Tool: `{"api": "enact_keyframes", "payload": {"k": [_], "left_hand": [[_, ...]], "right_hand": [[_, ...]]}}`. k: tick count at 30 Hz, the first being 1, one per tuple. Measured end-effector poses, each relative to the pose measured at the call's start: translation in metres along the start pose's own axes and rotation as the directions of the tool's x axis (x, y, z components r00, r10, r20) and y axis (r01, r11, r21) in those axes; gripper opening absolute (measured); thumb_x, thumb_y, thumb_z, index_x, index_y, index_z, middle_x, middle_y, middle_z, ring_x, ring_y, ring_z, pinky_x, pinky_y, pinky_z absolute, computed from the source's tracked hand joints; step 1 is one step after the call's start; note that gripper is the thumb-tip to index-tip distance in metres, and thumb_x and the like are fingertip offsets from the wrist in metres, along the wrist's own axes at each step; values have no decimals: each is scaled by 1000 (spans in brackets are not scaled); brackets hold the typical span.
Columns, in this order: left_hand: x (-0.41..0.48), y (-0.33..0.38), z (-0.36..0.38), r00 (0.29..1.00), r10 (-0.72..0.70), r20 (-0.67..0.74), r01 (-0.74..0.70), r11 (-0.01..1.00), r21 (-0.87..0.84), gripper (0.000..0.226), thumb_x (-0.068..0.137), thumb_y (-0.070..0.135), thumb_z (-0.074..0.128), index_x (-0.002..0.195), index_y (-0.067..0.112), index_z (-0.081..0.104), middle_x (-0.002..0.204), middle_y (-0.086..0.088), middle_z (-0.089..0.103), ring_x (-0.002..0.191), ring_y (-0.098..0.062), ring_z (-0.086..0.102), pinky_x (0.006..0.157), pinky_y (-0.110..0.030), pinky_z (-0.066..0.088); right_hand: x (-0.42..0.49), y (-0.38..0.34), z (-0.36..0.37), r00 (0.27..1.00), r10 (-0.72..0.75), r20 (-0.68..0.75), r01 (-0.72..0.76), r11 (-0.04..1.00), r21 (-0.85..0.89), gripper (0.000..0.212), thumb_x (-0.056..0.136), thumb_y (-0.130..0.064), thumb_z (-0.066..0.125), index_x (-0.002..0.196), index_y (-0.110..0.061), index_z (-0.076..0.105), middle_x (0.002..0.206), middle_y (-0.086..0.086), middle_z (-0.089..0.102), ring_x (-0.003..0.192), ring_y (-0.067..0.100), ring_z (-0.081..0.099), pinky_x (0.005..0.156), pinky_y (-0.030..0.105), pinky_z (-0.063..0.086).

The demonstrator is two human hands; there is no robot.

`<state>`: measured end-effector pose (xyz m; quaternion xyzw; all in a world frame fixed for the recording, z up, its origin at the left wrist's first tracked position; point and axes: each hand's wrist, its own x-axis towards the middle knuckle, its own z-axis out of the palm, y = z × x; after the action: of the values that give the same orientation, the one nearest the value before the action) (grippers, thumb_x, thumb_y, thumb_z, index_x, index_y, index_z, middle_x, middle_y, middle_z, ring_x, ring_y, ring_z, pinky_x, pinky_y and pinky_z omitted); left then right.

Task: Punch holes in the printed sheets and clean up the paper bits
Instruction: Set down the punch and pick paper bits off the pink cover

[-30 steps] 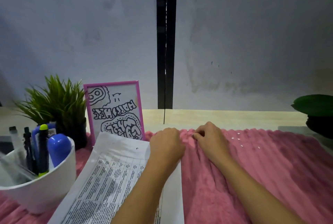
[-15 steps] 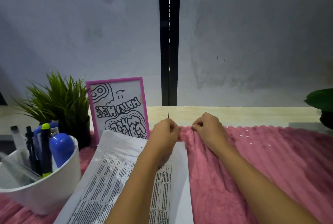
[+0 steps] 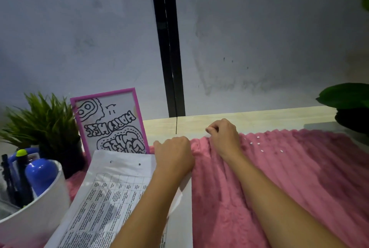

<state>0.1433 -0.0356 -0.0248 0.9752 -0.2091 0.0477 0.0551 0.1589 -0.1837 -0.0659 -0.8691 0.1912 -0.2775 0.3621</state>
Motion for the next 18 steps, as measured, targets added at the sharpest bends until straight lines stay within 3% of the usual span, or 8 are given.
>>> {"api": "enact_keyframes", "payload": {"k": [2, 4, 6, 9, 11, 14, 16, 18], "left_hand": [[2, -3, 1, 998, -13, 67, 16, 999, -52, 22, 100, 33, 46, 84, 17, 48, 83, 2, 55, 85, -20, 58, 104, -45, 35], [8, -12, 6, 990, -29, 138, 59, 973, -221, 27, 98, 31, 50, 77, 15, 52, 77, 0, 59, 79, -21, 61, 97, -44, 46], [10, -19, 11, 990, -50, 134, 101, 909, -403, 30, 97, 27, 54, 71, 12, 56, 66, -1, 58, 68, -19, 60, 79, -35, 52], [8, -22, 14, 991, -130, 44, 133, 820, -557, 28, 99, 21, 54, 78, 4, 62, 63, 4, 56, 57, -7, 51, 51, -18, 39], [10, -21, 12, 984, -179, -14, 127, 749, -650, 23, 100, 19, 53, 86, 4, 65, 73, 2, 61, 63, -7, 56, 53, -19, 39], [13, -16, -1, 975, -204, -83, 74, 662, -745, 15, 98, 23, 57, 88, 13, 63, 86, 0, 65, 76, -16, 64, 66, -31, 53], [5, 1, -22, 977, -134, -166, -49, 617, -786, 14, 97, 23, 58, 87, 15, 63, 86, 3, 64, 79, -16, 66, 71, -31, 51], [-18, 32, -49, 961, -34, -275, -212, 549, -808, 14, 96, 22, 59, 85, 16, 63, 82, 8, 64, 72, -5, 64, 68, -24, 47]], "right_hand": [[-1, -1, -3, 999, 22, -23, -20, 997, 81, 18, 91, -12, 62, 78, -4, 72, 88, 1, 69, 80, 18, 59, 66, 27, 40], [0, -1, -7, 997, 48, -55, -38, 985, 167, 18, 90, -13, 63, 78, -3, 72, 89, 5, 72, 82, 21, 61, 67, 28, 41], [3, -4, -11, 993, 83, -88, -58, 965, 254, 21, 89, -12, 65, 76, 4, 70, 85, 12, 73, 82, 27, 65, 68, 30, 44], [10, -15, -27, 985, 96, -146, -32, 920, 390, 23, 87, -9, 67, 78, 12, 67, 79, 25, 69, 69, 31, 62, 63, 28, 42], [13, -27, -48, 981, 71, -179, 17, 894, 448, 25, 88, -10, 67, 75, 12, 66, 66, 24, 64, 57, 24, 50, 60, 28, 39], [2, -43, -94, 983, 27, -180, 58, 891, 451, 24, 89, -13, 68, 66, -8, 65, 49, -1, 50, 49, 14, 42, 56, 24, 36], [-17, -45, -134, 984, -41, -171, 108, 908, 404, 21, 90, -14, 67, 70, -13, 66, 48, -4, 48, 45, 8, 42, 51, 22, 38], [-45, -40, -181, 979, -112, -169, 166, 922, 351, 18, 91, -16, 67, 73, -15, 68, 46, -7, 48, 40, 4, 40, 45, 18, 37]]}}
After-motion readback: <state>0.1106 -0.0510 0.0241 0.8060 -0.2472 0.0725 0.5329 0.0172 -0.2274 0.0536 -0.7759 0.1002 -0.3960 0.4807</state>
